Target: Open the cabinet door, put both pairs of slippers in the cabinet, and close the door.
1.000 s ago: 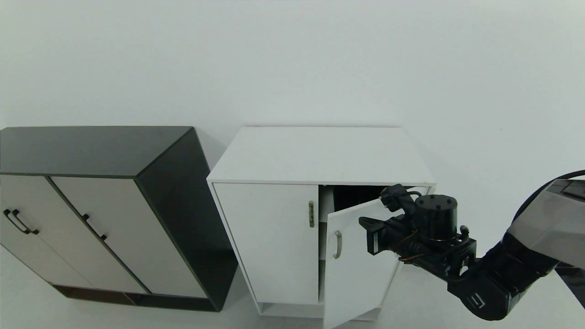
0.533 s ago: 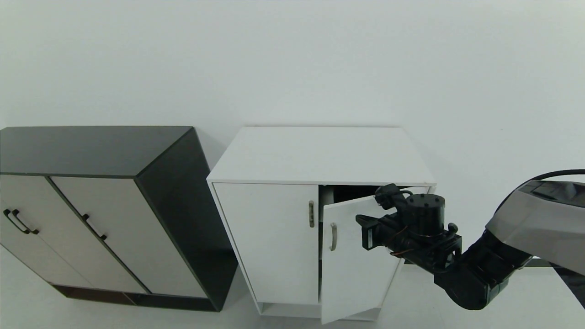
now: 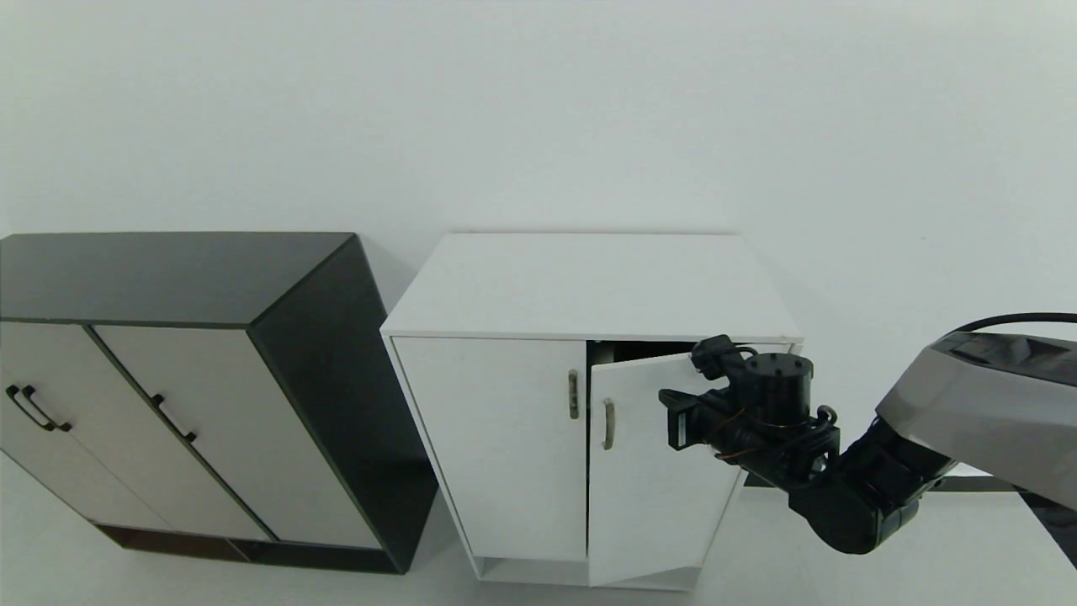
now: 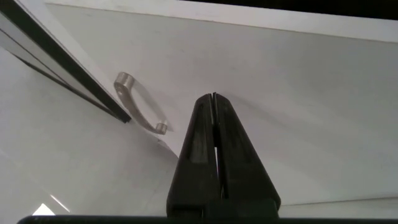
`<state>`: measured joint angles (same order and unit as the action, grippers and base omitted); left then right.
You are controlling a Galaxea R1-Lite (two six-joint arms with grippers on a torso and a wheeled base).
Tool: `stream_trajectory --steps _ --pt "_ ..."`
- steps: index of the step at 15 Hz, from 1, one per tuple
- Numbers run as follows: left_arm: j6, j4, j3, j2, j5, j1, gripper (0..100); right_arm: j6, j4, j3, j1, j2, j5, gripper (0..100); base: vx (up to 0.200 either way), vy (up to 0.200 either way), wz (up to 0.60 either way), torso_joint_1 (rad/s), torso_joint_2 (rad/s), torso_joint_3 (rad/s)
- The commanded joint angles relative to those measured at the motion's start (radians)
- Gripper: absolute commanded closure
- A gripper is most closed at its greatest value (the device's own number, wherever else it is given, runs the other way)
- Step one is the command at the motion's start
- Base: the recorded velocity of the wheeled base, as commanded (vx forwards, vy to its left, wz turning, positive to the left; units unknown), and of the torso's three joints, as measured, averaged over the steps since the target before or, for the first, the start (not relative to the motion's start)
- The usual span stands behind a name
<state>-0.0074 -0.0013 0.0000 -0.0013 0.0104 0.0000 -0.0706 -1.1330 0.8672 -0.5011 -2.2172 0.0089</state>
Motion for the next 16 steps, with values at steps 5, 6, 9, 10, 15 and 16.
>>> stream_trajectory --steps 5,6,9,10,15,16 --pt "0.000 0.000 0.000 0.001 0.000 0.000 100 0.000 0.001 0.038 0.030 -0.038 0.000 100 0.000 0.000 0.00 0.000 0.00 0.000" --pt "0.000 0.000 0.000 0.001 0.000 0.000 100 0.000 0.001 0.041 0.033 -0.039 0.000 100 0.000 0.000 0.00 0.000 0.00 0.000" --pt "0.000 0.000 0.000 0.001 0.000 0.000 100 0.000 0.004 0.067 0.041 -0.048 0.000 100 0.000 0.000 0.00 0.000 0.00 0.000" --pt "0.000 0.000 0.000 0.001 0.000 0.000 100 0.000 0.004 0.073 0.042 -0.053 0.000 100 0.000 0.000 0.00 0.000 0.00 0.000" --pt "0.000 0.000 0.000 0.001 0.000 0.000 100 0.000 0.004 0.087 0.061 -0.065 0.000 100 0.000 0.000 0.00 0.000 0.00 0.000" --pt "0.000 0.000 0.000 0.001 0.000 0.000 100 0.000 0.004 0.087 0.064 -0.067 0.000 100 0.000 0.000 0.00 0.000 0.00 0.000"
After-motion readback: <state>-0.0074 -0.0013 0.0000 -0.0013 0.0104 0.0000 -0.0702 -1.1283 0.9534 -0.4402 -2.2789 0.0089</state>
